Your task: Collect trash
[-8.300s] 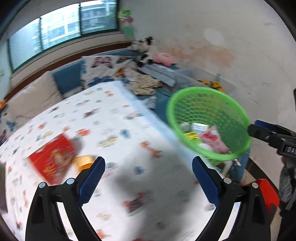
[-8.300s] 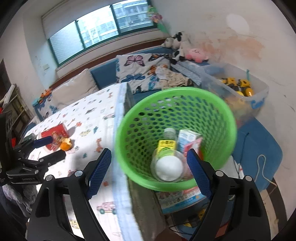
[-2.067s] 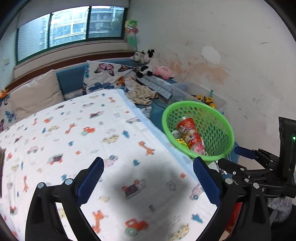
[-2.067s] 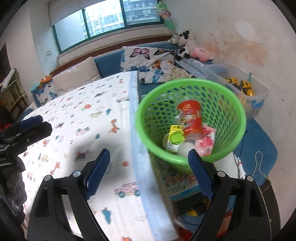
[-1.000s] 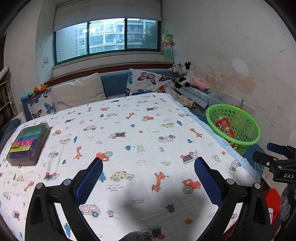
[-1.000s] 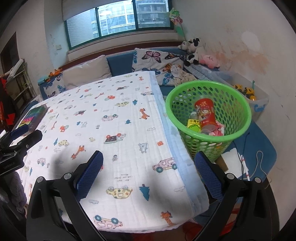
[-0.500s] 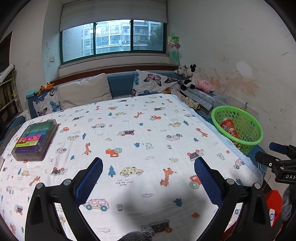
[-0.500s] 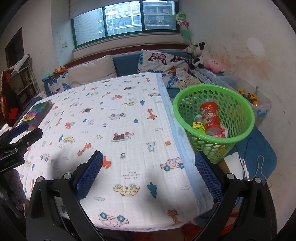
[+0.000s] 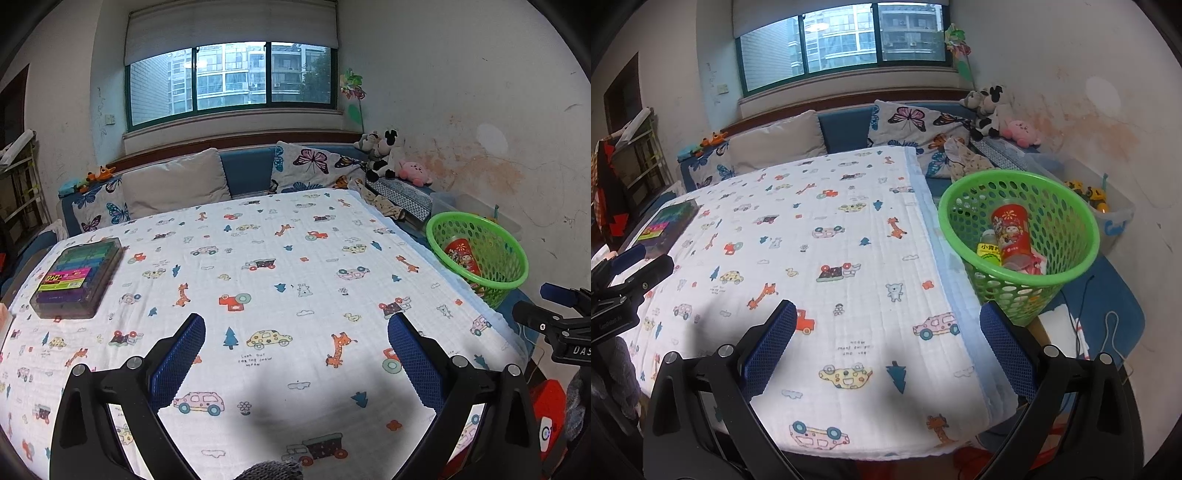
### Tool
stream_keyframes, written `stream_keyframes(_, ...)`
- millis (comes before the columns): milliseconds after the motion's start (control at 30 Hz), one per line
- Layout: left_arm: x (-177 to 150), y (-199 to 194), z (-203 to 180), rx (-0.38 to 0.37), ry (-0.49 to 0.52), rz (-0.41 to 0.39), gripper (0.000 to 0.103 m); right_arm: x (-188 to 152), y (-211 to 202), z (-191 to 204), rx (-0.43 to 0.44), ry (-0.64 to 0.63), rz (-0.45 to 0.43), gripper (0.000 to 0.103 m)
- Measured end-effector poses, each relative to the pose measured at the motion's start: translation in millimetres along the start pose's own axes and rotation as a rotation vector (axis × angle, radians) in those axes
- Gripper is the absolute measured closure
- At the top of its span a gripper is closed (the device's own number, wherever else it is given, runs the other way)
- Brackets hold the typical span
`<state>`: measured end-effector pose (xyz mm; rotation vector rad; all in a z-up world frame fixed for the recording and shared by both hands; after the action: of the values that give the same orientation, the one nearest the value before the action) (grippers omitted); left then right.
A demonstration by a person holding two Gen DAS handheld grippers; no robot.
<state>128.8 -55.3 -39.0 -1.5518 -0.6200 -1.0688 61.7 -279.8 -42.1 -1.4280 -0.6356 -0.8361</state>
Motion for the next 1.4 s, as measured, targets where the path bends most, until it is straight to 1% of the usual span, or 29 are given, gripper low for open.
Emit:
stream_keyframes(367,-4,-2,1,0.006,-0.006,0.007,0.007,0,-1,1,0.003,-0.007,-0.004,0.004)
stream_keyframes(1133,-11,0,10,0.03,-0.06,0.041,0.007,-2,8,10,0.026,-0.04,0.004,0.004)
stream_keyframes(1400,-11,1,10,0.027,-0.063,0.043,0.007,-4,11,11,0.029,-0.042,0.01,0.004)
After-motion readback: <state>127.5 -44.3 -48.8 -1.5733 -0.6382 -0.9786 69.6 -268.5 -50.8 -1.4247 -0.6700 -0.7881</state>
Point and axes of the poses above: each gripper's, at about its wrist camera, not at the fingertips, and y roughly the way its jaws point, z to its left, x to its top, the point moved 8 cm from there along y, roughly the way its jaws point, and after that the axes turned 4 degrees about -z, right-handed, at the moved point
